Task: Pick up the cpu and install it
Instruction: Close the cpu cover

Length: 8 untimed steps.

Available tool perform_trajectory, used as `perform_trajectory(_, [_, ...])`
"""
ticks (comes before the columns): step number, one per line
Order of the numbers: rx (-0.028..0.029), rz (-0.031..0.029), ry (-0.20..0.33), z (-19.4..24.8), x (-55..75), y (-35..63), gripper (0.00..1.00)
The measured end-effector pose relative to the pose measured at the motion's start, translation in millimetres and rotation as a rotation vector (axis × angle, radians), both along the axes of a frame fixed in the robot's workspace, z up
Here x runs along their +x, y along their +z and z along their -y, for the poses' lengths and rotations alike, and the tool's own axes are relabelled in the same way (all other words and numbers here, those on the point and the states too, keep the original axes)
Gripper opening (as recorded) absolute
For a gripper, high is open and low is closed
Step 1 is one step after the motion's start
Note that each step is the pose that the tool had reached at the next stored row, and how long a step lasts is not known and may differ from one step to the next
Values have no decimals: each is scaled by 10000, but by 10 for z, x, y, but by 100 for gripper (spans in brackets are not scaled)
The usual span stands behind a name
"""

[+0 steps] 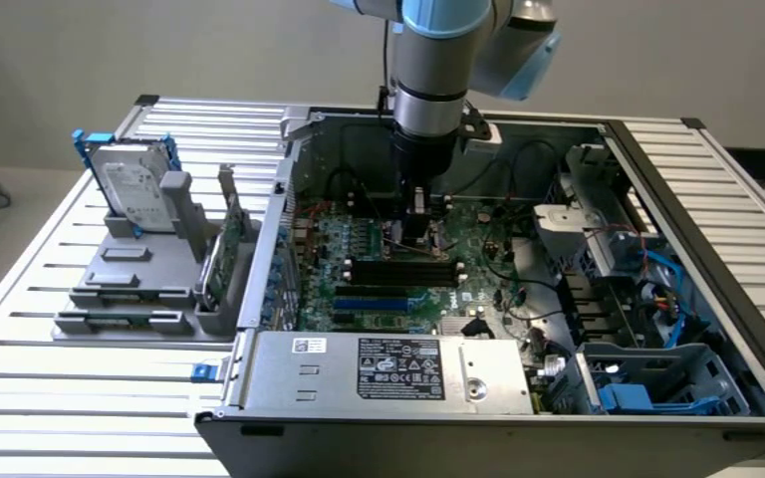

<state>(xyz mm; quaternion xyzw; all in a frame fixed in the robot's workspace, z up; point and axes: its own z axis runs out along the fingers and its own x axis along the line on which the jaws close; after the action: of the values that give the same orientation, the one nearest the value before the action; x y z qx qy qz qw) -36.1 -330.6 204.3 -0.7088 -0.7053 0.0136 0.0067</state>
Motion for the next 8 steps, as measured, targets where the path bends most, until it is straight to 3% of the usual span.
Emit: perform_trajectory(8, [-39, -124, 0, 1, 29, -10, 54])
